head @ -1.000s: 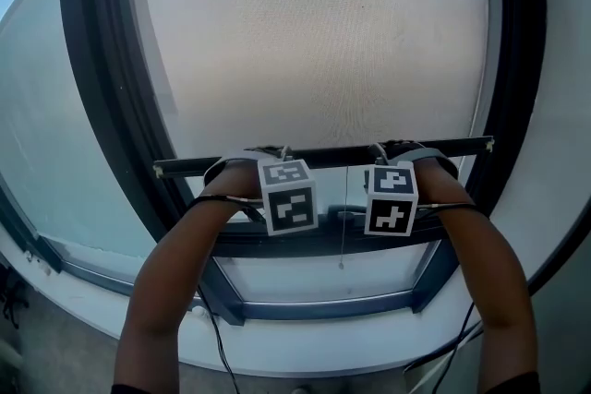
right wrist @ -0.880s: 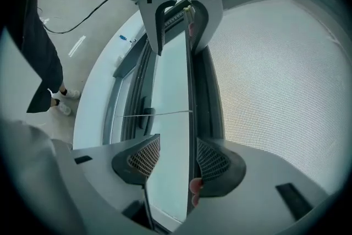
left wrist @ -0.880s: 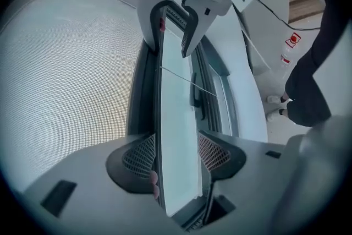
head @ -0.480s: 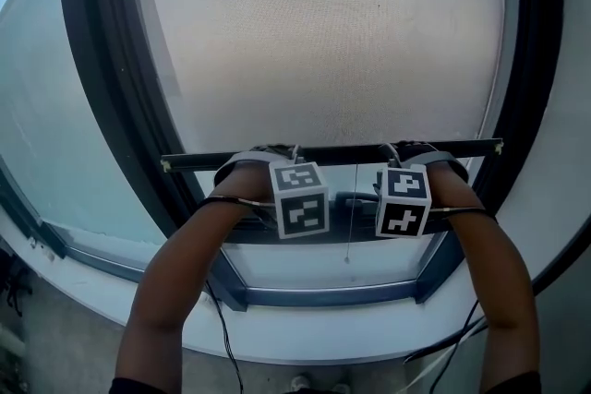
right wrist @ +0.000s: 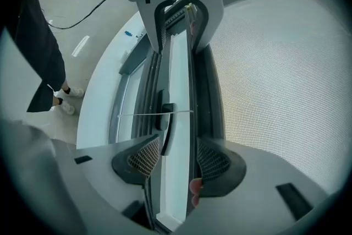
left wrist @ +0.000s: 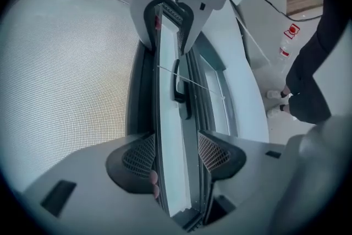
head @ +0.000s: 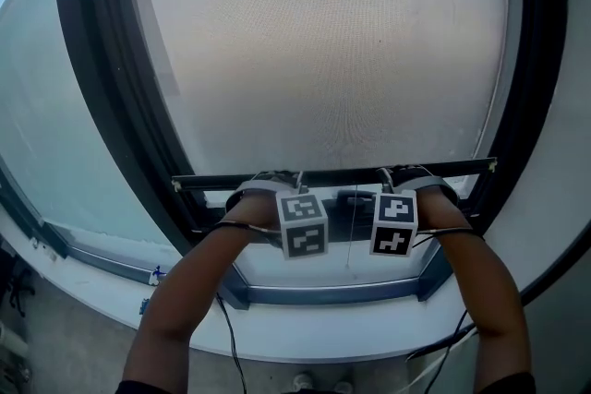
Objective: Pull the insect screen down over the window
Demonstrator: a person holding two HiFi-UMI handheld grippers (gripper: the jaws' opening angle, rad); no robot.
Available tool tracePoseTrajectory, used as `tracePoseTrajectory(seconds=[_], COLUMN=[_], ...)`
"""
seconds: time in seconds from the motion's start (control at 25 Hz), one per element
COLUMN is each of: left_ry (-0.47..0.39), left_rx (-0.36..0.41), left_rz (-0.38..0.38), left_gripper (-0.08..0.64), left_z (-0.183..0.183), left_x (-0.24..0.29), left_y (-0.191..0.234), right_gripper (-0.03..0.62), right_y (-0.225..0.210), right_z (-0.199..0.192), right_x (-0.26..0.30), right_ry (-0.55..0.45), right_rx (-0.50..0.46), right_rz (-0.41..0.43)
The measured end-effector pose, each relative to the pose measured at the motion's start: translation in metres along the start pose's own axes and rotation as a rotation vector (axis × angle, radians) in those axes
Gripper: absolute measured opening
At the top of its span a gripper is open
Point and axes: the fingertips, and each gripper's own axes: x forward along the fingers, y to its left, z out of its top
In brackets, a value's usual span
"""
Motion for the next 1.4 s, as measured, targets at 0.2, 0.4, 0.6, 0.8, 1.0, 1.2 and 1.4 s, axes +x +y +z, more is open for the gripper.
tracePoseTrajectory(seconds=[0.2, 0.4, 0.6, 0.8, 1.0, 1.2, 1.4], left_ry=[-0.005, -0.01, -0.008, -0.018, -0.02, -0.065, -0.081], left_rx=[-0.008, -0.031, -0.037, -0.049, -0.043, -0.072, -0.082], left_rz=[-0.067, -0.091, -0.15, -0.125, -0.105, -0.14, -0.086], left_gripper=[0.244, 0.244, 0.244, 0.236, 0.235, 0.235, 0.235], left_z=[0.002, -0.001, 0.0, 0.002, -0.001, 0.0, 0.0], left_x=[0.028, 0.053, 0.082, 0.093, 0.097, 0.095, 0.097], left_y=[-0.04, -0.063, -0.102, -0.107, -0.107, -0.106, -0.105], right_gripper=[0.209, 0.209, 0.209, 0.209, 0.209, 0.209, 0.209], right_y=[0.042, 0.068, 0.109, 0.118, 0.117, 0.116, 0.116], right_z=[-0.002, -0.002, -0.005, -0.007, -0.006, -0.004, -0.005], right_x=[0.023, 0.045, 0.068, 0.079, 0.084, 0.083, 0.085], right_ry=[0.002, 0.014, 0.012, 0.025, 0.023, 0.004, -0.004], right_rx=[0.002, -0.007, -0.006, 0.011, 0.012, 0.032, 0.041], right_rz=[0.073, 0.084, 0.15, 0.135, 0.13, 0.136, 0.124])
